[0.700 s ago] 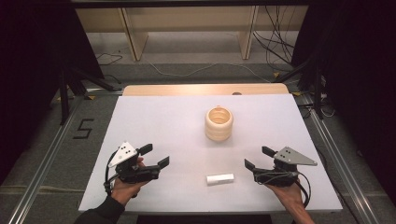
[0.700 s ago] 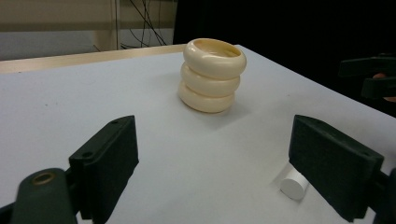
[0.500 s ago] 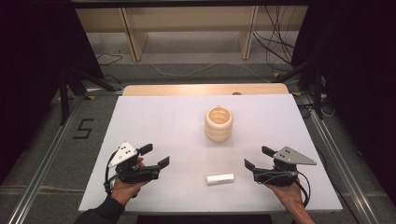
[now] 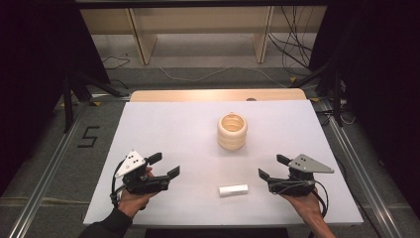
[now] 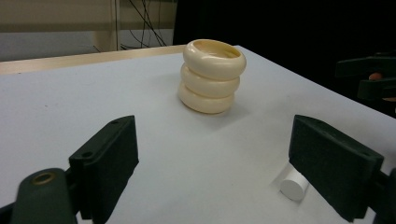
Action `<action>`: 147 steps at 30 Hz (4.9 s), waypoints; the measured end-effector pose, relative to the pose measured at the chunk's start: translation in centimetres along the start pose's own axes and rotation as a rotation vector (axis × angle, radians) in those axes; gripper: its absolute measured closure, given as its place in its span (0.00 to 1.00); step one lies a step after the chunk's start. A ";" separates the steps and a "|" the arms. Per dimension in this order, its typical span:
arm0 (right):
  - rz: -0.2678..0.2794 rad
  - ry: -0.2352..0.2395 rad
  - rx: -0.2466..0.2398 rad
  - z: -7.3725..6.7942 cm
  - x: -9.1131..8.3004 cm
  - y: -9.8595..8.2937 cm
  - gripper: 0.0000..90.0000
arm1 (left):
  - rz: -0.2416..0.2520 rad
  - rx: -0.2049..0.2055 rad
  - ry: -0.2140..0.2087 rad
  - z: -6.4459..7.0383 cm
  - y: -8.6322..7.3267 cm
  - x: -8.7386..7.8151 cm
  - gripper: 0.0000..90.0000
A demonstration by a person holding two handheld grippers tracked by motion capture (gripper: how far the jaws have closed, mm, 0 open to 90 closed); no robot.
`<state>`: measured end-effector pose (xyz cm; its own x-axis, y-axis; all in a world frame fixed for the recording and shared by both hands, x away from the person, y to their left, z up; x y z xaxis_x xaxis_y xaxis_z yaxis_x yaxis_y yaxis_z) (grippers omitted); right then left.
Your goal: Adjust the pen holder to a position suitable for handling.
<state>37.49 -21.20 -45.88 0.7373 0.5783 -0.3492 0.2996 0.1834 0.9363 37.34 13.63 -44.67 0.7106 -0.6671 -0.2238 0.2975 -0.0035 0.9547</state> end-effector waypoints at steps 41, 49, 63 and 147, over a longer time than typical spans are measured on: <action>-0.018 -0.121 0.030 4.4 4.7 1.3 0.48 | 0.007 0.000 0.008 -0.1 0.1 0.0 0.17; -0.038 -0.150 0.064 6.3 7.1 1.2 0.59 | 0.010 -0.003 0.009 -0.1 0.2 0.0 0.17; -0.053 -0.158 0.104 8.3 11.0 1.2 0.99 | 0.006 -0.003 0.005 -0.1 0.1 0.0 0.17; -0.142 -0.030 0.052 4.3 15.1 1.6 0.76 | 0.027 -0.014 0.039 -0.8 0.4 -0.3 0.17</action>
<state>51.71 -15.59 -49.79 0.7029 0.5255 -0.4793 0.4324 0.2194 0.8746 37.82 14.43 -44.35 0.7425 -0.6375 -0.2056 0.2864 0.0247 0.9578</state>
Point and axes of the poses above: each handheld gripper's, and its own axes: x roughly forward along the jaws, y roughly out of its top, z roughly to its right, the point moved 7 cm from there along x, roughly forward along the jaws, and after that the axes turned 4 degrees about z, right-handed, at the moved point
